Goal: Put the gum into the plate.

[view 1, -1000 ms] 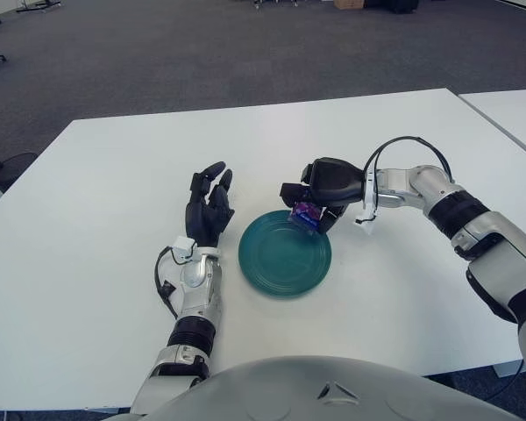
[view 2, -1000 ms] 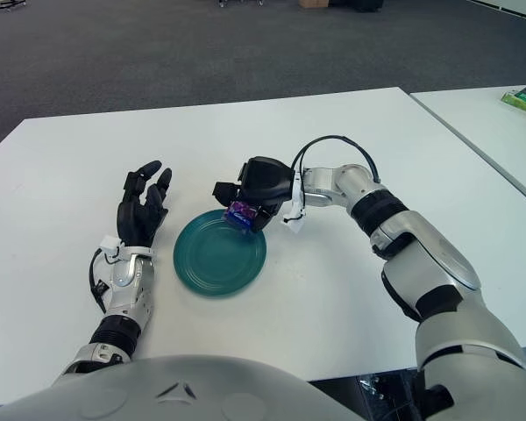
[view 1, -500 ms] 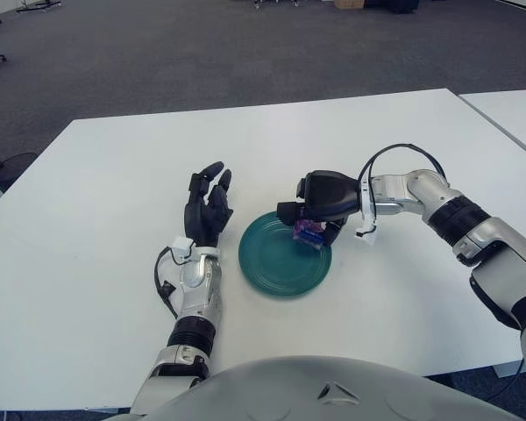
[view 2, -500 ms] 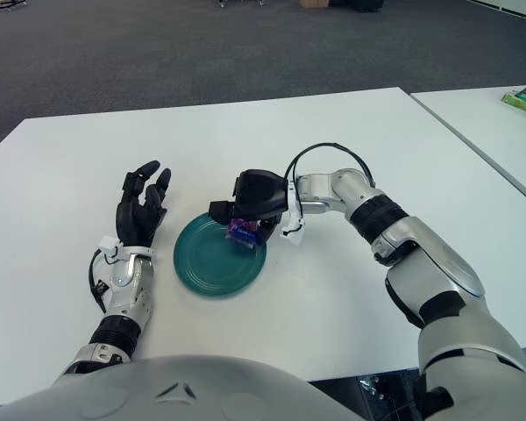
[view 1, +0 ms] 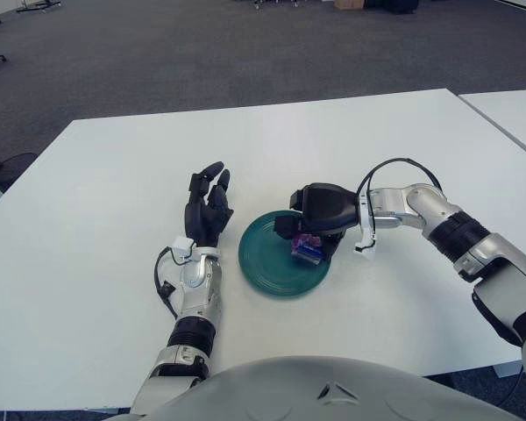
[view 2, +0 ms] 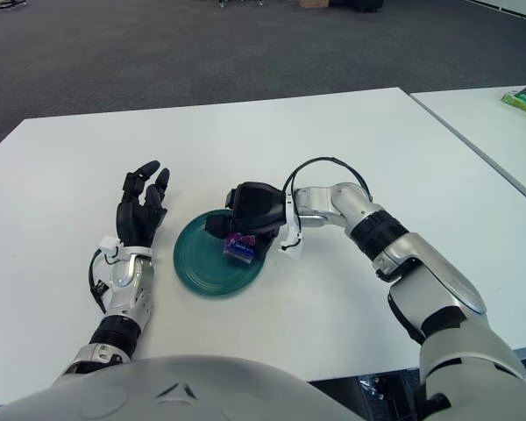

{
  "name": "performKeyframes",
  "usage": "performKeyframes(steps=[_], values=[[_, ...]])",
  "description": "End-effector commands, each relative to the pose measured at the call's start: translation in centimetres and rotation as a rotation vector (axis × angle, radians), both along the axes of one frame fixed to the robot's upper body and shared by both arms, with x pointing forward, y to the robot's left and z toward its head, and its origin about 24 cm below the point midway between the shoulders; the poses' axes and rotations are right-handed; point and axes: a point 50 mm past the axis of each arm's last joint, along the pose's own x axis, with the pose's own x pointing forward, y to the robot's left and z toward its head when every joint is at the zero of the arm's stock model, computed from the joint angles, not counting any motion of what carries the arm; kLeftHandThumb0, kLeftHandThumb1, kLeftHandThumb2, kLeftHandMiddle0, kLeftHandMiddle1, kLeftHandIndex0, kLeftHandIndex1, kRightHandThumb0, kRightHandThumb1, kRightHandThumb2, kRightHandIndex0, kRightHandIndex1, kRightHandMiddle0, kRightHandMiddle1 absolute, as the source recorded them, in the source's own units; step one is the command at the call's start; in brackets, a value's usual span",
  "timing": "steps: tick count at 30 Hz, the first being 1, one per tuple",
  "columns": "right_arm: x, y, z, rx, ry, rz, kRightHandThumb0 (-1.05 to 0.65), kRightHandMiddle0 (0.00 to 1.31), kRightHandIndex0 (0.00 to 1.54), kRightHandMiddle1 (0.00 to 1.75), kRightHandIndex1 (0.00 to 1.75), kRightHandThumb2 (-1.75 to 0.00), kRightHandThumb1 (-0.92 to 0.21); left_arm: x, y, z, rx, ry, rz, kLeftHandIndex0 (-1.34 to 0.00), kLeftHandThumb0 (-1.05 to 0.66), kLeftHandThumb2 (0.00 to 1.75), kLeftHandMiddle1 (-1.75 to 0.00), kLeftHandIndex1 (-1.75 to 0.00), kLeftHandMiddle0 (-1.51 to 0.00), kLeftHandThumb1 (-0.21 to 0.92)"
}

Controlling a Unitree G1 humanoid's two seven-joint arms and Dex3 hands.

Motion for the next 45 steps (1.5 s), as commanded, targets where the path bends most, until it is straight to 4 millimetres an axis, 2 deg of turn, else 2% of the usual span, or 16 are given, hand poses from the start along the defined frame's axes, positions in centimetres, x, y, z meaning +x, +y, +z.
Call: performKeyframes(steps=[1,3,8,13,18,27,29,32,38,45], values=[[0.4,-0.5,1.5,0.016,-0.08,-0.058,-0.73,0.07,0.42,1.26,1.56,-0.89,-0.92,-4.6,-5.2,-4.5,-0.308,0.24,0.018,-0.08,-0.73,0.75,-0.07,-0.92,-0.45,0.92],[0.4,-0.5,1.7,0.007,-0.078,-0.059,-0.77,0.03,0.36,1.04,1.43,-0.96,-0.92,-4.5,-5.3,-4.5,-0.35,0.238,0.014,-0.06,-0.72,0.76,-0.06,-0.91,-0.45,0.92],[0.3,-0.4,1.9,0.001,-0.072,-0.056,-0.79,0.0,0.31,0.86,1.27,-1.0,-0.92,-4.4,-5.4,-4.5,-0.409,0.228,0.008,-0.06,-0.7,0.77,-0.06,-0.89,-0.45,0.92],[0.3,-0.4,2.1,-0.01,-0.073,-0.063,-0.78,0.0,0.29,0.8,1.1,-1.01,-0.92,-4.3,-5.5,-4.5,-0.457,0.222,0.003,-0.06,-0.69,0.77,-0.06,-0.88,-0.45,0.92],[0.4,-0.3,2.2,-0.032,-0.079,-0.075,-0.78,0.0,0.3,0.74,0.74,-1.02,-0.92,-4.2,-5.5,-4.5,-0.492,0.214,-0.005,-0.06,-0.68,0.76,-0.06,-0.88,-0.46,0.92],[0.4,-0.2,2.4,-0.064,-0.088,-0.09,-0.81,0.0,0.34,0.65,0.37,-1.07,-0.92,-4.1,-5.6,-4.4,-0.514,0.19,-0.035,-0.06,-0.67,0.76,-0.06,-0.87,-0.48,0.92],[0.4,-0.2,2.4,-0.071,-0.099,-0.089,-0.83,0.0,0.35,0.61,0.23,-1.08,-0.92,-4.0,-5.7,-4.4,-0.537,0.184,-0.054,-0.06,-0.66,0.76,-0.06,-0.87,-0.49,0.92],[0.4,-0.1,2.5,-0.076,-0.117,-0.087,-0.88,0.0,0.28,0.51,0.1,-1.12,-0.92,-3.9,-5.7,-4.4,-0.57,0.172,-0.083,-0.06,-0.65,0.78,-0.06,-0.86,-0.49,0.92],[0.5,-0.3,2.6,-0.048,-0.105,-0.102,-0.95,0.0,0.15,0.33,0.01,-1.13,-0.92,-4.0,-6.0,-4.2,-0.557,0.156,-0.094,-0.02,-0.67,0.85,-0.03,-0.83,-0.44,0.92],[1.3,-1.2,2.7,0.099,0.009,-0.173,-1.01,0.0,0.06,0.18,0.0,-1.13,-0.92,-4.7,-5.3,-4.4,-0.488,0.164,-0.072,0.0,-0.7,0.91,0.0,-0.76,-0.38,0.92]])
